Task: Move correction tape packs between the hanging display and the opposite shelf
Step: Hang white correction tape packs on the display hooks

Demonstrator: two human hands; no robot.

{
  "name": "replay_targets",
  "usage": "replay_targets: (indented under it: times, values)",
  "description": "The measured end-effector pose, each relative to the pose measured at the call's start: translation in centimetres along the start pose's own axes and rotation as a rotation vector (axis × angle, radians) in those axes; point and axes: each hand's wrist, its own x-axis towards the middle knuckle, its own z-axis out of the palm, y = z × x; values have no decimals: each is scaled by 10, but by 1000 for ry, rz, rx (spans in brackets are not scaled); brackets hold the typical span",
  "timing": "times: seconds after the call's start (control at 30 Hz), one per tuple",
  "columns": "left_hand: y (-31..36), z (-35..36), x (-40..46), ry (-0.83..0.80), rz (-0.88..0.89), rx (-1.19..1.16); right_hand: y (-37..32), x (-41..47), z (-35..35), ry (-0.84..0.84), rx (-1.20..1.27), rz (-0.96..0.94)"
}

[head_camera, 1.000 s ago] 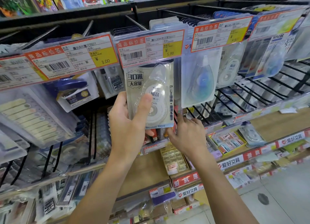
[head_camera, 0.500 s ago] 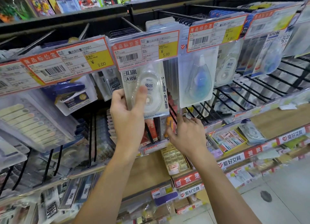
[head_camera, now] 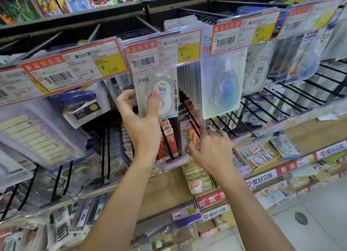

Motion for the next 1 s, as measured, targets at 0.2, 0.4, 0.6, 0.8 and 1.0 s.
replay_targets:
  times: [0.2, 0.4, 0.6, 0.8, 1.0]
  values:
    - [-9, -7, -4, -34, 119, 7, -1, 0, -1, 24, 12, -1]
    - [-12, -6, 1, 0, 114, 68, -2, -2, -3, 24, 14, 3]
    - [-15, -2, 6, -26, 113, 73, -3, -2, -5, 24, 4, 2]
    - [-12, -3, 5, -48, 130, 111, -3, -1, -5, -5, -1, -3]
    - [-1, -12, 1, -100, 87, 272, -3, 0, -8, -102, -40, -10]
